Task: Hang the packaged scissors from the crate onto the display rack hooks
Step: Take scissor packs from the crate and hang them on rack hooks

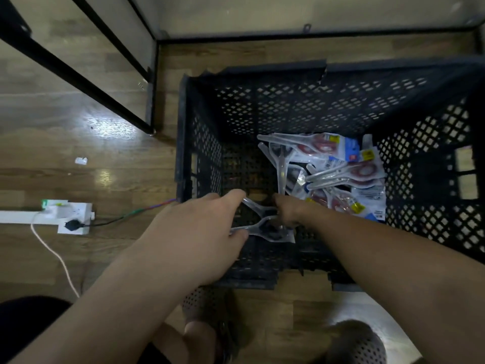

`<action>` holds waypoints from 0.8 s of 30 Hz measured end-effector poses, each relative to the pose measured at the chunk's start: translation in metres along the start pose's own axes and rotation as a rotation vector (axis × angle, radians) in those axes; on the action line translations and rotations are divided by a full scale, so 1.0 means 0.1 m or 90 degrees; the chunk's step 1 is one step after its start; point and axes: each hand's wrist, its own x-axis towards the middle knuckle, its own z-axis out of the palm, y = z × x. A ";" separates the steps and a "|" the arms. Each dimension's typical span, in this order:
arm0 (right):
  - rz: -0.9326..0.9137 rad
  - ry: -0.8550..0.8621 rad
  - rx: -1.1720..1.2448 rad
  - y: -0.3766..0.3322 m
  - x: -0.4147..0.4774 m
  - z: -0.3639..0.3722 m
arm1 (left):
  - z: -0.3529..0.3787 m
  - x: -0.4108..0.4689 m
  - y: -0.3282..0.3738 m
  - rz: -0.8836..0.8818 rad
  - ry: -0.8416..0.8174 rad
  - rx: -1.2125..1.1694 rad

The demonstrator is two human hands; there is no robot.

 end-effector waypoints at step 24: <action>-0.189 0.167 1.059 -0.13 -2.63 -1.13 | -0.12 -0.08 0.36 0.072 0.077 -0.780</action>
